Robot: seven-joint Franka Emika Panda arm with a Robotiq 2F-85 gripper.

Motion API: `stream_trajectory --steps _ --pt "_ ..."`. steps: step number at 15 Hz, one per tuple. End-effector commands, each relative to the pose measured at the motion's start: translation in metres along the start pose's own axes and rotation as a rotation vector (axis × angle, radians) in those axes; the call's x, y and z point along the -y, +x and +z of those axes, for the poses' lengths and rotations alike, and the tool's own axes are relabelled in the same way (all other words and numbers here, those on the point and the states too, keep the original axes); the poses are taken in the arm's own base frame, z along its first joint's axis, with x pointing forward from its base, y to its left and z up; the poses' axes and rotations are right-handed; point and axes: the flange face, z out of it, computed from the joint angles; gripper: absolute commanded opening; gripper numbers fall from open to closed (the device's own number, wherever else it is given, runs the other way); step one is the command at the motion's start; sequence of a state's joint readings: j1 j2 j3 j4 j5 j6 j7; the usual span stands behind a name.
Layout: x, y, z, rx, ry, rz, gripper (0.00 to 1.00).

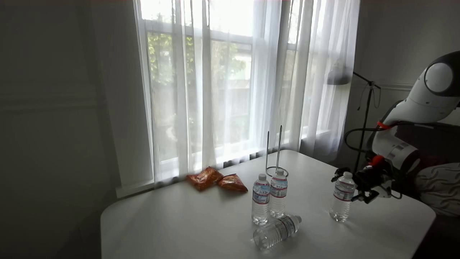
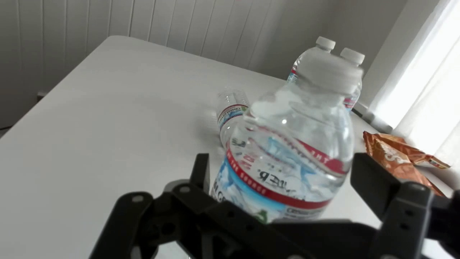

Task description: Position the two bottles upright

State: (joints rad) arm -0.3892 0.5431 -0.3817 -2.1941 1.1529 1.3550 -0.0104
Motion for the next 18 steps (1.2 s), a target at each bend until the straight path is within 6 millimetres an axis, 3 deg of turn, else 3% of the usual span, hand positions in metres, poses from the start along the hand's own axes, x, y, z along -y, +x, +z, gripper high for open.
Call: stream_trajectory --steps 1,7,13,16,18 --pt "0.014 -0.036 -0.005 -0.112 -0.067 0.012 1.00" --pt "0.039 -0.096 -0.002 -0.206 -0.257 0.062 1.00" --pt "0.055 -0.143 0.007 -0.303 -0.329 0.133 1.00" --pt "0.062 -0.170 0.035 -0.367 -0.341 0.141 1.00" --pt "0.063 -0.183 0.065 -0.442 -0.345 0.136 1.00"
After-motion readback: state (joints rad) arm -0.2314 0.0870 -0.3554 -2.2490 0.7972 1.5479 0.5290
